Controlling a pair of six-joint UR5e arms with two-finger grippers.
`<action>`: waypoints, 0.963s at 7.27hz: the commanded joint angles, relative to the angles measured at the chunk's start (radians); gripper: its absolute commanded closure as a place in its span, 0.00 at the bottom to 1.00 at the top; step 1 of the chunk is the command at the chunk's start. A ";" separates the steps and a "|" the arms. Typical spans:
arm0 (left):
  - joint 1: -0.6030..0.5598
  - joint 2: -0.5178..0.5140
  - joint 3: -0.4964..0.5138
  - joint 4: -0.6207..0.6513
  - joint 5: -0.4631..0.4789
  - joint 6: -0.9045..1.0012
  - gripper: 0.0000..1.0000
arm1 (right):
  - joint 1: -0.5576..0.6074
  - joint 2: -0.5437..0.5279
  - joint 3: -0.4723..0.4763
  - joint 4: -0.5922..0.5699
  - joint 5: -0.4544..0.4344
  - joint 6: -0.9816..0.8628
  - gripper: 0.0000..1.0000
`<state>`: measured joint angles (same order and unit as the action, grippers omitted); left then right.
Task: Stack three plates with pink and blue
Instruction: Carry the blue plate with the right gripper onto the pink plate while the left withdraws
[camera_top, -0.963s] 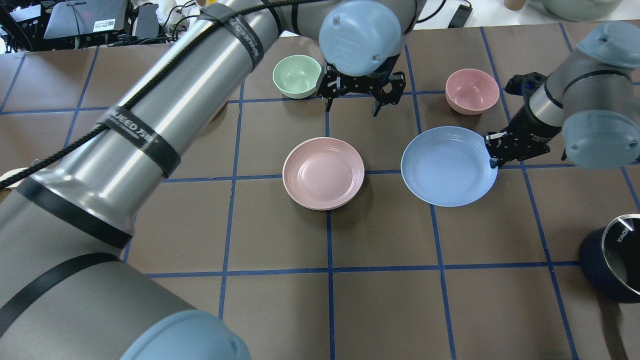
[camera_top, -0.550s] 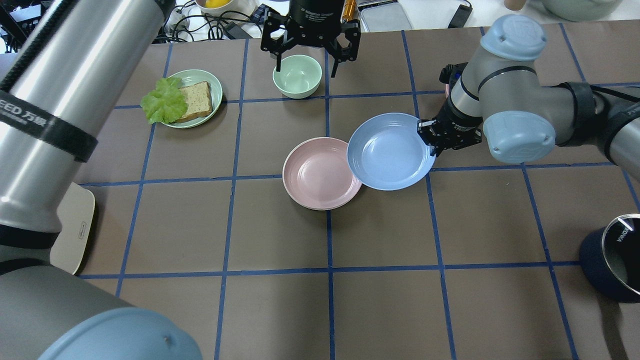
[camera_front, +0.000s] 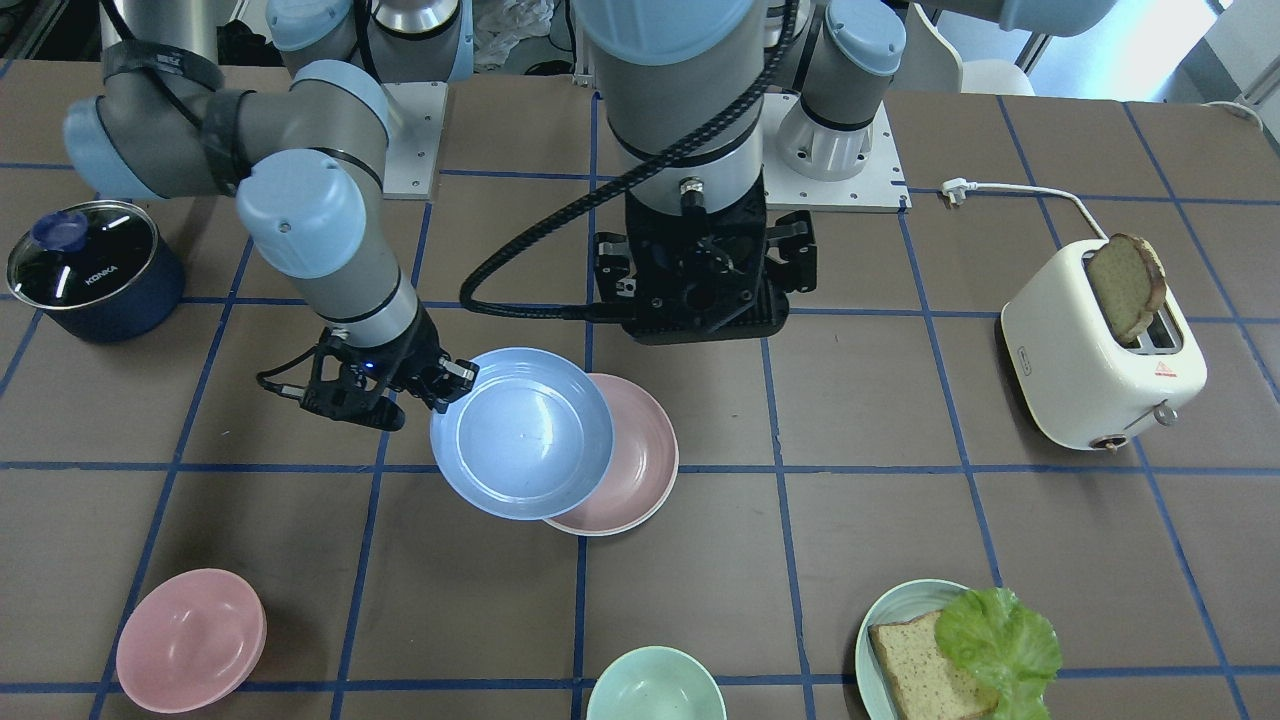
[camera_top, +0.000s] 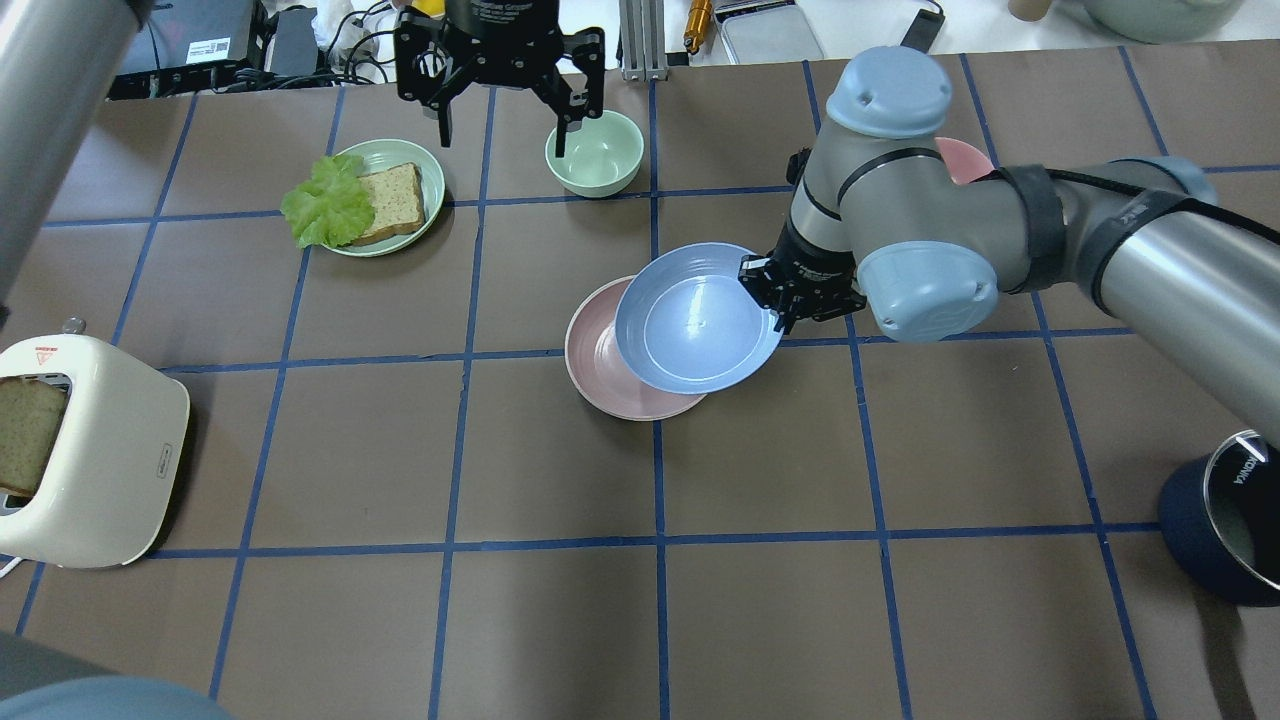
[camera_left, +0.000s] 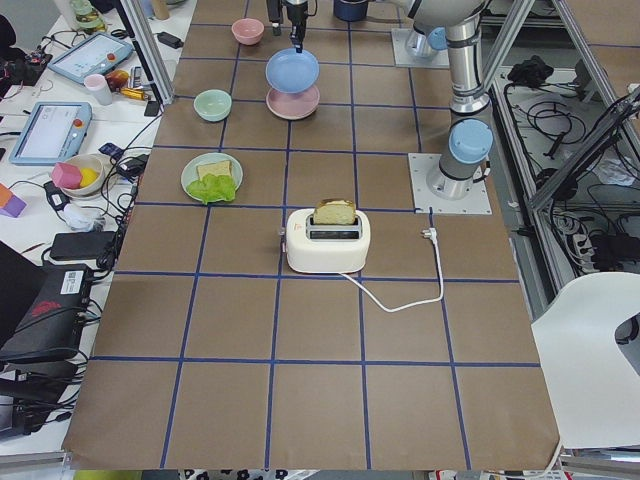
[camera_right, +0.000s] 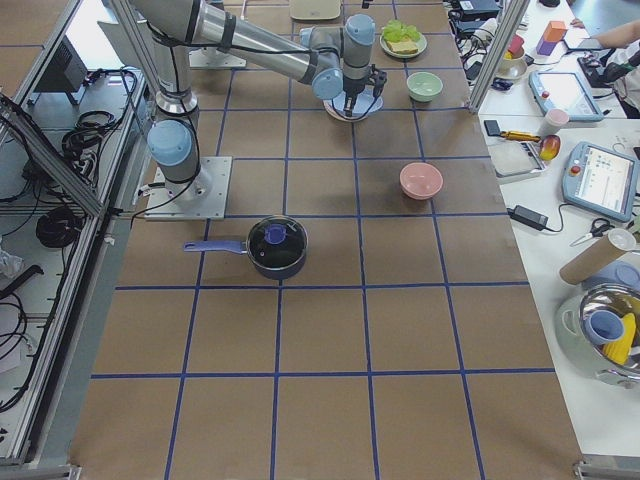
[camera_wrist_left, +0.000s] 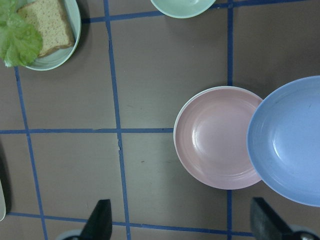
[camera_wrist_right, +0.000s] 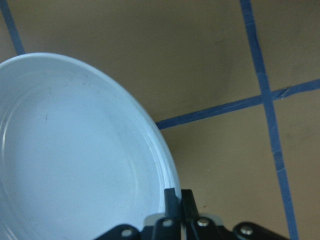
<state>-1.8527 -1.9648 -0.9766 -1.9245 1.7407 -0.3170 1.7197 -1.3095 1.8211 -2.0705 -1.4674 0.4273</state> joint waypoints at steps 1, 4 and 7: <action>0.073 0.082 -0.083 -0.001 -0.004 0.071 0.09 | 0.049 0.041 0.000 -0.023 -0.007 0.082 1.00; 0.153 0.182 -0.195 0.013 -0.058 0.153 0.13 | 0.077 0.055 -0.002 -0.036 -0.002 0.091 1.00; 0.168 0.279 -0.304 0.027 -0.059 0.173 0.17 | 0.074 0.064 -0.009 -0.097 -0.014 0.090 0.00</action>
<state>-1.6882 -1.7265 -1.2341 -1.9074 1.6827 -0.1516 1.7953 -1.2481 1.8186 -2.1551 -1.4793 0.5186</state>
